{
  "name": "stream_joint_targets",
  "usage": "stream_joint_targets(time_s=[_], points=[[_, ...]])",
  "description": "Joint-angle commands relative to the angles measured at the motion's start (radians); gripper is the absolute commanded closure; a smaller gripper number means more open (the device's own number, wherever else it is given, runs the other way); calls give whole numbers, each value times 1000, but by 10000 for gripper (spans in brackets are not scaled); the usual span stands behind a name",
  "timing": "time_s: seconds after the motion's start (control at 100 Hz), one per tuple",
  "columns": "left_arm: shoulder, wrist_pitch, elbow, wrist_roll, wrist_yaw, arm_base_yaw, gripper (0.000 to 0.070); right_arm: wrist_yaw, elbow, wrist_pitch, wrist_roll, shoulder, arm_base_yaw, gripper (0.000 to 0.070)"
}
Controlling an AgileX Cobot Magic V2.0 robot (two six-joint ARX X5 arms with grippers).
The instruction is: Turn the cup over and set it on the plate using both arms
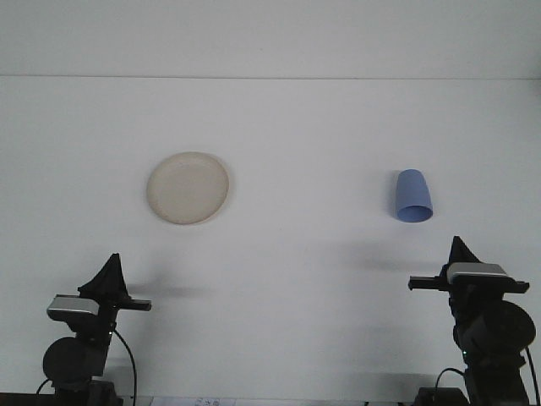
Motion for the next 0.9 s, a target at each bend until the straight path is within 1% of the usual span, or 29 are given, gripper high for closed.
stream_joint_targets(time_s=[0.0, 0.04, 0.05, 0.08, 0.11, 0.12, 0.25, 0.35, 0.45, 0.7, 0.89], points=[[-1, 14, -19, 7, 6, 1, 687, -14, 4, 6, 40, 48, 2, 575], [-1, 14, -19, 7, 6, 1, 687, -14, 4, 3, 70, 83, 2, 448], [-1, 14, -19, 7, 6, 1, 688, -14, 4, 3, 74, 88, 2, 430], [-1, 14, -19, 7, 6, 1, 687, -14, 2, 4, 92, 114, 2, 347], [-1, 14, -19, 7, 6, 1, 687, -14, 0, 7, 113, 144, 2, 287], [-1, 14, -19, 7, 6, 1, 688, -14, -1, 8, 119, 153, 2, 279], [-1, 14, -19, 7, 6, 1, 688, -18, -43, 133, 126, 257, 2, 277], [-1, 14, -19, 7, 6, 1, 688, -69, -110, 320, 128, 337, 6, 278], [-1, 14, -19, 7, 6, 1, 687, -89, -172, 489, 146, 422, 21, 279], [-1, 14, -19, 8, 6, 1, 687, -88, -193, 779, 145, 686, 60, 282], [-1, 14, -19, 8, 6, 1, 687, -86, -187, 1019, 170, 914, 60, 291]])
